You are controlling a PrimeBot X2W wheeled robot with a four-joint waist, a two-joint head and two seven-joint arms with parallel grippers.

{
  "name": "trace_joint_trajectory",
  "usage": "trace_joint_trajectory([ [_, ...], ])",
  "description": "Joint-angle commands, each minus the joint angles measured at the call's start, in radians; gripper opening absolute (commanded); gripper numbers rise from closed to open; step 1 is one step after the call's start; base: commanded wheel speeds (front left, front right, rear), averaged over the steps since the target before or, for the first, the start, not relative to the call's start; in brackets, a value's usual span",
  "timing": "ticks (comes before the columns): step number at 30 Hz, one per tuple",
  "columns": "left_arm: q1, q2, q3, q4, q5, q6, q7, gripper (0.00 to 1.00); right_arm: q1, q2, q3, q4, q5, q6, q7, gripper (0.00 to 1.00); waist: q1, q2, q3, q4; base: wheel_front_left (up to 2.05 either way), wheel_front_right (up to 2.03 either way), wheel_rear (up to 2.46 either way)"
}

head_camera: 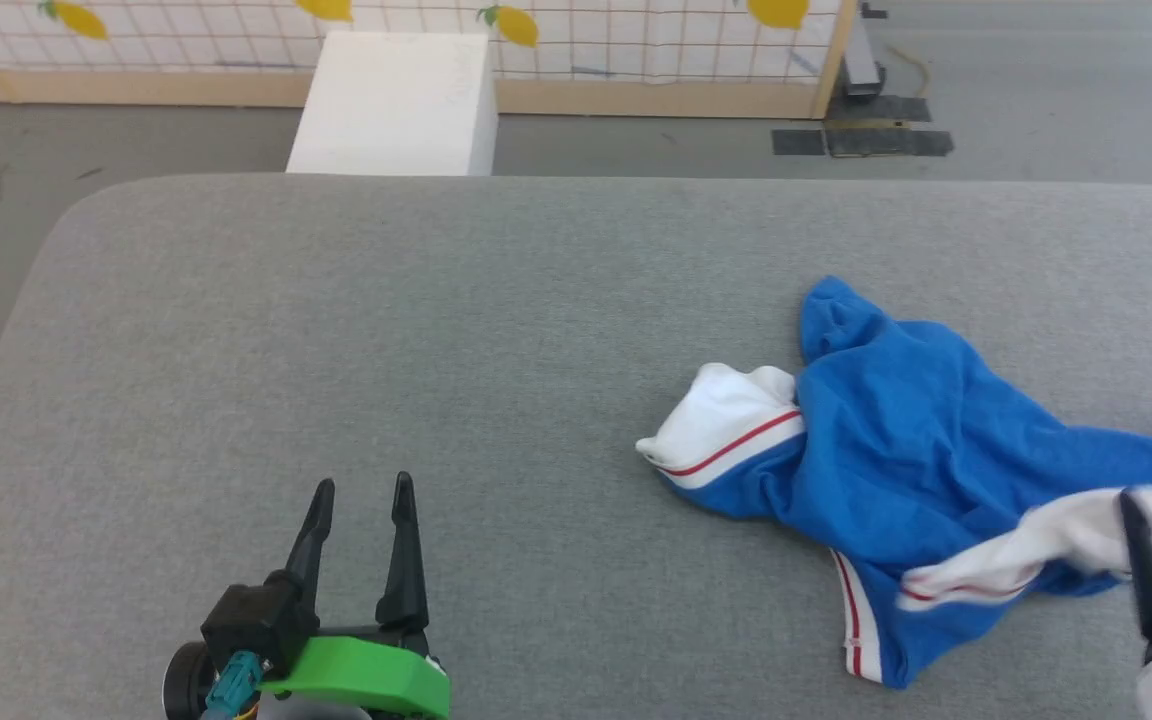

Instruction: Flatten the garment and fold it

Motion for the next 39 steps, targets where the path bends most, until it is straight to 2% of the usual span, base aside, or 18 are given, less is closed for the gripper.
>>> trace_joint_trajectory([
  [1, 0.008, -0.001, -0.001, -0.013, 0.013, -0.005, -0.004, 1.00, -0.012, 0.010, -0.008, -0.028, -0.007, -0.002, -0.023, 1.00, 0.0000, 0.0000, -0.002, -0.011, 0.00, 0.00, 0.00],
  [5, 0.014, -0.001, -0.003, -0.034, 0.017, -0.006, -0.004, 1.00, -0.002, 0.031, 0.005, -0.071, -0.063, -0.002, -0.110, 1.00, 0.0000, 0.0000, 0.006, -0.017, 0.00, 0.00, 0.00],
  [9, 0.014, -0.001, -0.003, -0.050, 0.022, -0.006, -0.004, 1.00, 0.016, 0.045, 0.039, -0.056, -0.098, -0.002, -0.222, 1.00, 0.0000, 0.0000, 0.016, -0.022, 0.00, 0.00, 0.00],
  [17, 0.028, -0.002, -0.013, -0.073, 0.040, -0.004, -0.004, 1.00, 0.029, 0.047, 0.108, 0.106, -0.032, -0.002, -0.447, 1.00, 0.0000, 0.0000, 0.027, -0.034, 0.00, 0.00, 0.00],
  [20, 0.013, -0.002, -0.019, -0.079, 0.051, -0.008, -0.004, 1.00, 0.019, 0.047, 0.121, 0.147, -0.018, -0.002, -0.490, 1.00, 0.0000, 0.0000, 0.029, -0.037, 0.00, 0.00, 0.00],
  [24, -0.057, 0.008, -0.060, -0.074, 0.083, -0.040, 0.005, 1.00, 0.001, 0.047, 0.125, 0.162, -0.024, -0.002, -0.516, 1.00, 0.0000, 0.0000, 0.038, -0.038, 0.00, 0.00, 0.00],
  [28, -0.198, 0.033, -0.129, -0.047, 0.116, -0.106, 0.091, 1.00, -0.014, 0.047, 0.115, 0.156, -0.028, -0.002, -0.522, 1.00, 0.0000, 0.0000, 0.061, -0.039, 0.00, 0.00, 0.00],
  [31, -0.338, 0.047, -0.209, 0.020, 0.128, -0.152, 0.226, 1.00, -0.029, 0.047, 0.109, 0.160, -0.029, -0.002, -0.527, 1.00, 0.0000, 0.0000, 0.088, -0.043, 0.00, 0.00, 0.00],
  [35, -0.498, 0.058, -0.317, 0.127, 0.108, -0.175, 0.389, 1.00, -0.052, 0.047, 0.116, 0.176, -0.027, -0.002, -0.530, 1.00, 0.0000, 0.0000, 0.129, -0.052, 0.00, 0.00, 0.00],
  [39, -0.627, 0.063, -0.439, 0.222, 0.024, -0.179, 0.530, 1.00, -0.071, 0.047, 0.130, 0.192, -0.021, -0.002, -0.532, 1.00, 0.0000, 0.0000, 0.164, -0.068, 0.00, 0.00, 0.00],
])
